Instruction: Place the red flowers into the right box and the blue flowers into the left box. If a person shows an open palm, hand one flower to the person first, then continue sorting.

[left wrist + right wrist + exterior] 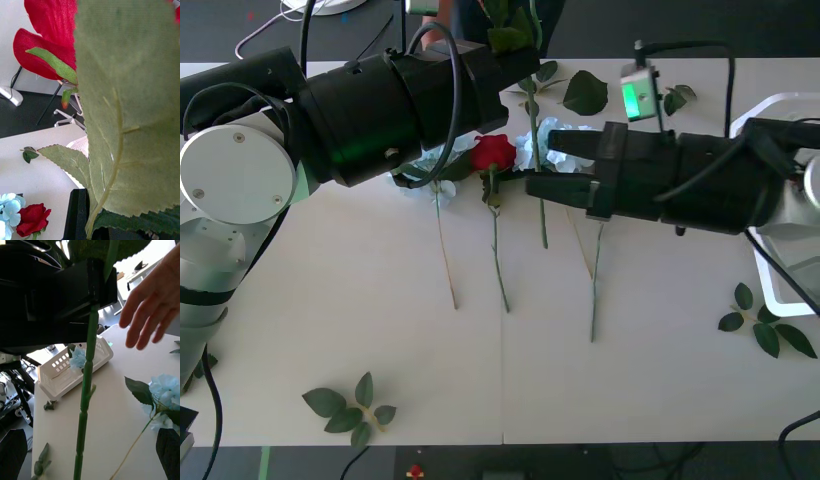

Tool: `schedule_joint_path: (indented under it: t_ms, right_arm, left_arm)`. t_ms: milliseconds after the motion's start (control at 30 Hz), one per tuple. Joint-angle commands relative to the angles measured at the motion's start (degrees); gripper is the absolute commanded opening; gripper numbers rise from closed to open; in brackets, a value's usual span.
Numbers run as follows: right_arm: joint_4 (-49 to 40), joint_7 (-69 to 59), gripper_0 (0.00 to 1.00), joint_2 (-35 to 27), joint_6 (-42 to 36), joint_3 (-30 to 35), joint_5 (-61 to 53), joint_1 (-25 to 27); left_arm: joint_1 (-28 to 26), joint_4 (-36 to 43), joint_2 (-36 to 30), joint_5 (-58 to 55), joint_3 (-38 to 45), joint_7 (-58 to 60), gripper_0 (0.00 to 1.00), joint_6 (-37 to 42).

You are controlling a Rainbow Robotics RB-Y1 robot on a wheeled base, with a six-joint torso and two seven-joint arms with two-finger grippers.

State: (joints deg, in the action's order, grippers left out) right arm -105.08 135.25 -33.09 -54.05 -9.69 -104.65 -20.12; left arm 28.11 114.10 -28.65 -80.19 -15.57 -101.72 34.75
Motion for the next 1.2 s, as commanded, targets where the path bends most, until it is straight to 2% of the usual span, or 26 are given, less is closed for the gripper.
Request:
schedule_joint_path:
  t_ms: [33,433,467,500,533,567,600,1200]
  right_arm:
    - [-0.6,2.4,1.00,1.1,1.1,-1.6,-0.8,-2.6]
    - [-0.6,2.6,1.00,1.1,5.4,-5.3,-0.8,-3.4]
    - [-0.6,2.6,0.98,1.1,5.7,-5.6,-0.8,-3.4]
    - [-0.6,2.6,0.74,1.1,6.3,-6.0,-0.9,-3.4]
    - [-0.6,2.6,0.27,1.1,6.7,-6.4,-1.1,-3.4]
    - [-0.6,2.6,0.05,1.1,6.9,-6.6,-1.2,-3.4]
    - [-0.6,2.6,0.00,1.1,7.3,-6.8,-1.2,-3.5]
    - [-0.6,2.7,0.00,1.1,7.4,-6.9,-3.3,-3.5]
  left_arm:
    - [-0.2,2.2,-1.7,-0.7,-0.3,0.8,0.00,-0.9]
    - [-0.2,2.2,-1.7,-0.7,-0.3,0.8,0.00,-0.9]
    - [-0.2,2.2,-1.7,-0.7,-0.3,0.8,0.00,-0.9]
    - [-0.2,2.2,-1.7,-0.7,-0.3,0.8,0.00,-0.9]
    - [-0.2,2.2,-1.7,-0.7,-0.3,0.8,0.00,-0.9]
    - [-0.2,2.2,-1.7,-0.7,-0.3,0.8,0.00,-0.9]
    - [-0.2,2.2,-1.7,-0.7,-0.3,0.8,0.00,-0.9]
    - [-0.2,2.2,-1.7,-0.7,-0.3,0.8,0.00,-0.9]
